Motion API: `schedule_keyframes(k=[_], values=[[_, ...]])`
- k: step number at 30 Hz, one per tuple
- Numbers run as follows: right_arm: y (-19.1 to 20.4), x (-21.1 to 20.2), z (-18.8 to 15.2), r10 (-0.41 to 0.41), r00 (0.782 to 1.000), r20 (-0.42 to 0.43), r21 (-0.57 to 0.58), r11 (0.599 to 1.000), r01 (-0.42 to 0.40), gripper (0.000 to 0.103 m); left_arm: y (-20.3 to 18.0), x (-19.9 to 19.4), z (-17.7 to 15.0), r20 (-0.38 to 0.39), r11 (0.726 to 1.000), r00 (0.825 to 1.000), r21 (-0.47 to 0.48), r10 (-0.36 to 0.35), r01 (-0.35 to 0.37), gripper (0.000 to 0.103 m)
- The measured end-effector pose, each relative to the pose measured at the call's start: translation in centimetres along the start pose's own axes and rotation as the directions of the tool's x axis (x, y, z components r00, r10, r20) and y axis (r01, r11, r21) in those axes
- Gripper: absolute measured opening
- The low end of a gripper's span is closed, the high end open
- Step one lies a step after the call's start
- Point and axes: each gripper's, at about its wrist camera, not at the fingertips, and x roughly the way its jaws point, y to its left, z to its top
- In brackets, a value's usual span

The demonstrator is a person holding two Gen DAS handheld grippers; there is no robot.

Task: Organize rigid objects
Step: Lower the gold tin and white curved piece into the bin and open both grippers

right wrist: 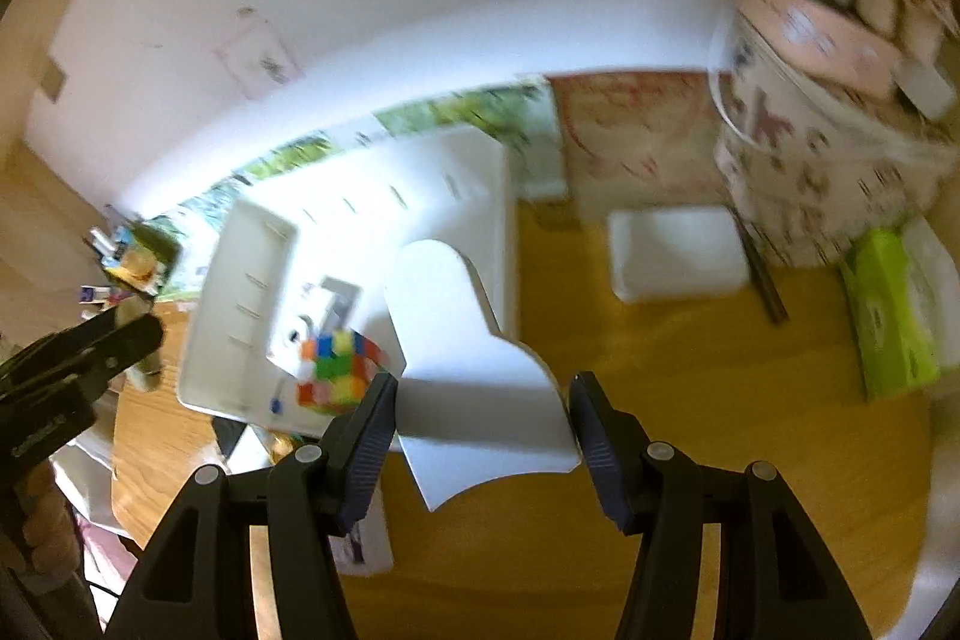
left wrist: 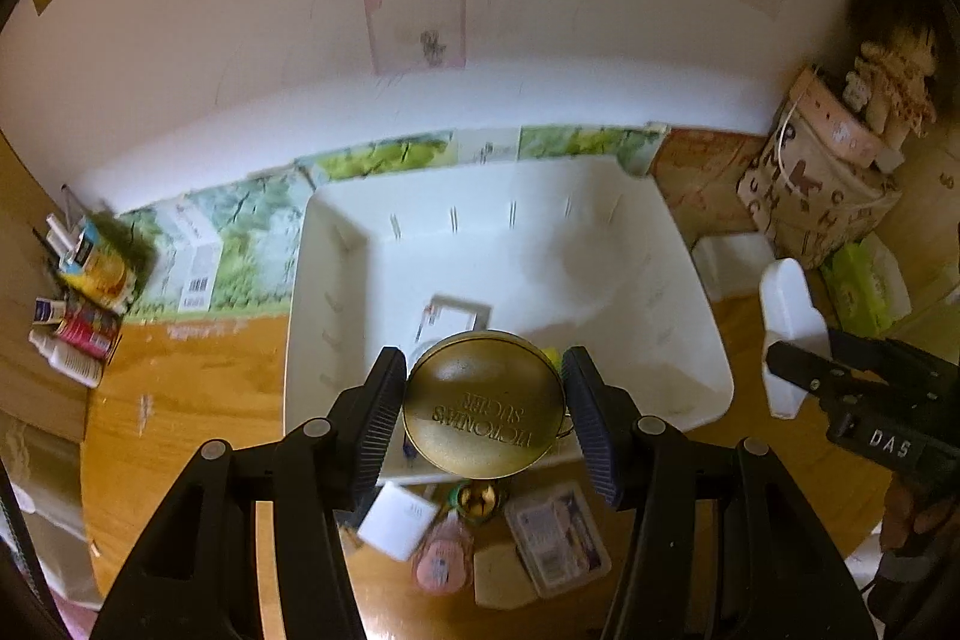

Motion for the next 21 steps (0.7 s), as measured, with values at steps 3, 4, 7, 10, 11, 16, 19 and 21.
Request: schedule_keyframes(k=[3,4,7,10,11,16,19,21], values=[[0.8,0.5,0.5,0.022,0.999,0.030,-0.032,0.999,-0.021,0.059,0.0,0.0,0.2,0.090,1.000,0.996,0.022,0.013,-0.015,0.058],[1.0,0.8,0.6,0.029,0.999,0.037,-0.046,0.999,-0.027,0.059,-0.1,-0.1,0.3,0.122,0.999,0.992,0.035,0.022,-0.027,0.058],[1.3,1.5,1.0,0.055,0.996,0.066,-0.074,0.996,-0.050,0.059,-0.4,0.0,0.4,0.197,0.998,0.980,0.058,0.012,-0.024,0.058],[1.6,2.2,1.4,0.080,0.991,0.103,-0.101,0.992,-0.070,0.059,-0.3,0.3,0.4,0.265,0.999,0.964,0.050,-0.015,0.001,0.058],[1.6,2.5,1.5,0.086,0.990,0.108,-0.108,0.991,-0.075,0.059,-0.4,0.5,0.5,0.284,0.999,0.959,0.043,-0.016,0.004,0.058],[1.9,3.9,1.7,0.120,0.983,0.137,-0.158,0.983,-0.098,0.058,-0.8,2.3,1.2,0.319,1.000,0.948,0.024,0.000,-0.008,0.058],[2.0,4.6,1.8,0.145,0.976,0.160,-0.186,0.976,-0.115,0.044,-0.9,3.3,1.3,0.313,1.000,0.950,0.013,-0.017,0.013,0.058],[2.0,5.2,1.9,0.173,0.972,0.159,-0.188,0.972,-0.142,0.044,-1.0,3.9,1.4,0.308,1.000,0.951,0.015,-0.023,0.020,0.058]])
